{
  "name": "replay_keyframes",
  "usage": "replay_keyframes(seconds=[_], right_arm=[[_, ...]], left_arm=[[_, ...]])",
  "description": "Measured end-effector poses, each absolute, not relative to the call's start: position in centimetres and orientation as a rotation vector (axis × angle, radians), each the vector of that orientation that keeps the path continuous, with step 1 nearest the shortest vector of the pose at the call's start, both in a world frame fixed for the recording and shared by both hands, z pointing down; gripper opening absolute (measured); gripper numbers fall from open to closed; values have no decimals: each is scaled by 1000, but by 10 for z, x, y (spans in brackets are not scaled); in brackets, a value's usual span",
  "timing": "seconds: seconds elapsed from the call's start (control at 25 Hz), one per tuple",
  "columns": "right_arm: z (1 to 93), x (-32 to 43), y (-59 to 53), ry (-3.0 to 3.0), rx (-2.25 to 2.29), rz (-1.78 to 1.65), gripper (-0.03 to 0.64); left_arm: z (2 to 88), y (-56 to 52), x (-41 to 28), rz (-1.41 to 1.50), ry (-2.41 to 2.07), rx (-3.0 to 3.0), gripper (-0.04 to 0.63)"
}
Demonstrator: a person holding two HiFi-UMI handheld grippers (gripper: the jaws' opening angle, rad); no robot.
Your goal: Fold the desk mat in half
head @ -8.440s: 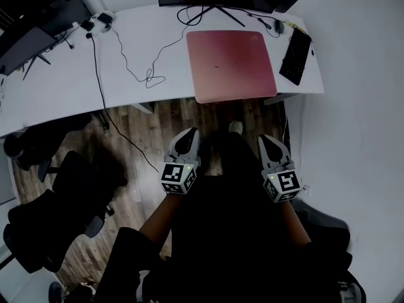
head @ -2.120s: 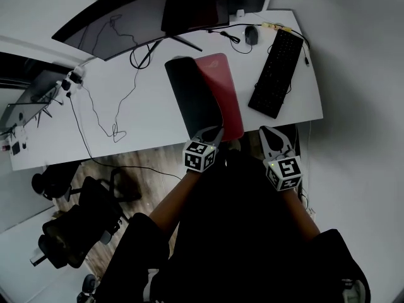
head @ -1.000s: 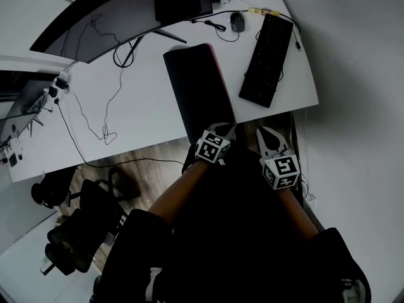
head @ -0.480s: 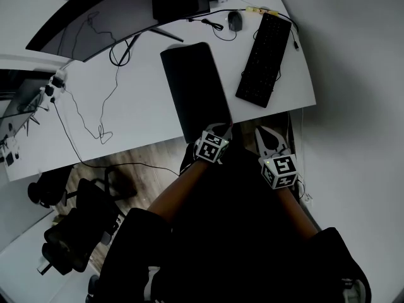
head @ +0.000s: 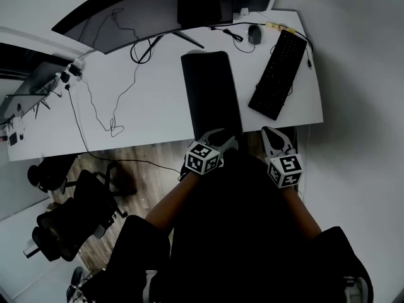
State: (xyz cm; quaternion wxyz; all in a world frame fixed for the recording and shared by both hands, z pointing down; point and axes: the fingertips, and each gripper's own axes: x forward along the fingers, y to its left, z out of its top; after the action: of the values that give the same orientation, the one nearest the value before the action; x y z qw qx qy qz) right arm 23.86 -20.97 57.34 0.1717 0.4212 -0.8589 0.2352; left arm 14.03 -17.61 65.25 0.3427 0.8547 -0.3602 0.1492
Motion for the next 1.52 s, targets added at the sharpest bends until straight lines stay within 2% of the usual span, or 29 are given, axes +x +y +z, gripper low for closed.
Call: replay_keyframes(seconds=[0.16,0.24,0.44,0.72,1.52], right_arm=[[549,214,-229,-2488,1177,606,0],[531,195,-237,-2525,1157,557,0],[488,141,-247,-2598,1114,414,0],[448,58,-233,-2652,1019,278,-1],[409,-60,-185,-2614,1114,201,-2]], left_arm=[[596,-182,79,235,-1125,2249,53],[565,-184,44,195,-1262,2247,31],[496,-181,-46,92,-1597,2148,23],[425,-166,-139,-45,-1781,2144,23],[409,-123,-265,-150,-1796,2208,23]])
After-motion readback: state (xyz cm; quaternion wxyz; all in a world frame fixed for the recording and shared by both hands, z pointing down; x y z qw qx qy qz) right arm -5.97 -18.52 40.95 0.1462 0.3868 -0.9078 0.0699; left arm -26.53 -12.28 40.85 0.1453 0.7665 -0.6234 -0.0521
